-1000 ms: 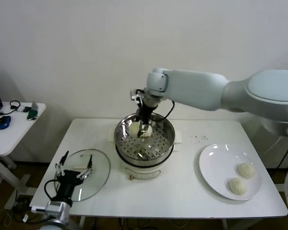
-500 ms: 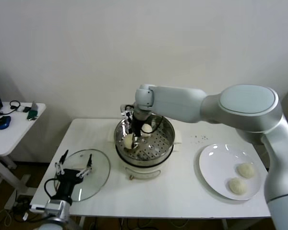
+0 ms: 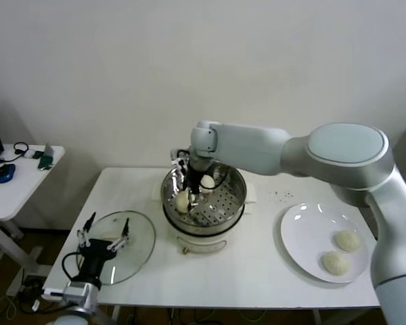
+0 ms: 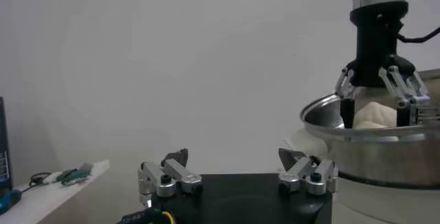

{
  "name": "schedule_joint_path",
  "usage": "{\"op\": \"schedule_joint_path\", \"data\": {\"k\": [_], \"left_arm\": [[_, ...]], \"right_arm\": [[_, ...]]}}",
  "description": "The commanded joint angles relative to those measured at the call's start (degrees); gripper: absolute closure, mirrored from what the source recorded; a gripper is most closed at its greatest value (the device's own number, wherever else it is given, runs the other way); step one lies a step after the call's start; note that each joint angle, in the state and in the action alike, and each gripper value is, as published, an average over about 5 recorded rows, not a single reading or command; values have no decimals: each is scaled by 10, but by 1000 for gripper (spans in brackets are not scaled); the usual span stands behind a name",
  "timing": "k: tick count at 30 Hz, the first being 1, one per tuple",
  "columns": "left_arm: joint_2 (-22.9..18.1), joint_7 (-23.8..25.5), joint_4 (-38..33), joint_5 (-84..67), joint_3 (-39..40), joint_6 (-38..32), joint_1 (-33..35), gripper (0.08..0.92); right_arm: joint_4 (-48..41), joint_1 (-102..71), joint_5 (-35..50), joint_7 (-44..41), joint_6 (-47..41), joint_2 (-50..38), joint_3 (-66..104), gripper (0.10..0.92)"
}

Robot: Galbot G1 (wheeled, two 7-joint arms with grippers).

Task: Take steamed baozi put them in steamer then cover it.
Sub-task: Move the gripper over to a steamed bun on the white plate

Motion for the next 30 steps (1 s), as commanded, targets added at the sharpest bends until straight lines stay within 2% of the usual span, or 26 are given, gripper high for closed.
{"op": "schedule_joint_path", "data": {"k": [1,10,17,23,30], "left_arm": [[1,0,-2,0,0,1,0,177],[3,-1,-6,0,1,3,1,177],[4,-2,-9,0,2,10,-1,177],[2,-2,-5,4,-1,13,-1,177],[-2,-3,-4,12,-2,15,4,177]], "right_arm": [[67,64,3,-14,3,-70,-3,203],[244,177,-30,-36,23,-284,-34,203],[359,182,-146,-50,31,-453,-68,203],[390,98,-251,-52,37,-561,-40,202],[357,-70,-333,-57,46,-642,65,203]]}}
